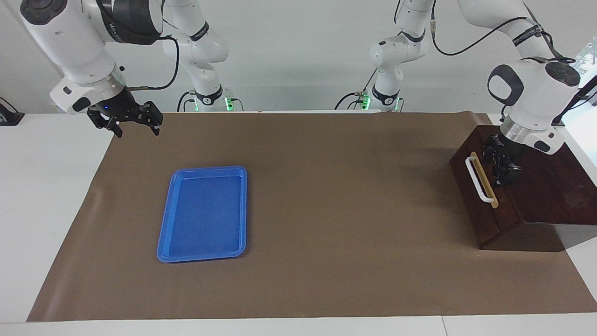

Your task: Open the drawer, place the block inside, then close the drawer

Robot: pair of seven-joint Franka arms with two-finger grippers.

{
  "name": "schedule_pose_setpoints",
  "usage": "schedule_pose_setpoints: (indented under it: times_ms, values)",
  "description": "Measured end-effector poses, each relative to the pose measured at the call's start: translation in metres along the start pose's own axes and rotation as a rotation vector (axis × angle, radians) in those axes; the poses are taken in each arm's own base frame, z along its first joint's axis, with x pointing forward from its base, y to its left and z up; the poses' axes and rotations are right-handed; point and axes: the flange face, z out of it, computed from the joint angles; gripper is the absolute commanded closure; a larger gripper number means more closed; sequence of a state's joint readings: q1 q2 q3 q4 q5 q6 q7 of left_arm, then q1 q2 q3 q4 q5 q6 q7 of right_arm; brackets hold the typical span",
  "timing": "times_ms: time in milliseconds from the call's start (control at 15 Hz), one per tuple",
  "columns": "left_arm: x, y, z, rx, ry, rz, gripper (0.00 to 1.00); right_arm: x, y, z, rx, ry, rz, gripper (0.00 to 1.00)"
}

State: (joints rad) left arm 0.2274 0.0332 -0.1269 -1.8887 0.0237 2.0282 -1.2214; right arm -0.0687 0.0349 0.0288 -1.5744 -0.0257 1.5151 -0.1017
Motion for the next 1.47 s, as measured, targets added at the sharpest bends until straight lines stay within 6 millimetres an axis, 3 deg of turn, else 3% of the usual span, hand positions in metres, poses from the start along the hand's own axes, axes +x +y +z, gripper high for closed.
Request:
schedule_pose_setpoints:
  times_ms: [267, 467, 667, 1000, 1467]
  values:
    - [-0.034, 0.005, -0.068, 0.042, -0.019, 0.293, 0.0, 0.0, 0.0, 0.0, 0.0, 0.0, 0.0, 0.0]
    - [-0.045, 0.0, -0.095, 0.095, -0.062, 0.62, 0.0, 0.0, 0.0, 0.0, 0.0, 0.0, 0.0, 0.0]
    - [-0.073, 0.001, -0.102, 0.126, -0.109, 0.919, 0.0, 0.0, 0.0, 0.0, 0.0, 0.0, 0.0, 0.0]
    - [-0.111, 0.011, -0.105, 0.13, -0.147, 1.234, 0.0, 0.0, 0.001, 0.0, 0.0, 0.0, 0.003, 0.0]
    - [-0.117, 0.001, -0.116, 0.132, -0.168, 1.337, 0.0, 0.0, 0.002, 0.0, 0.0, 0.001, 0.004, 0.0]
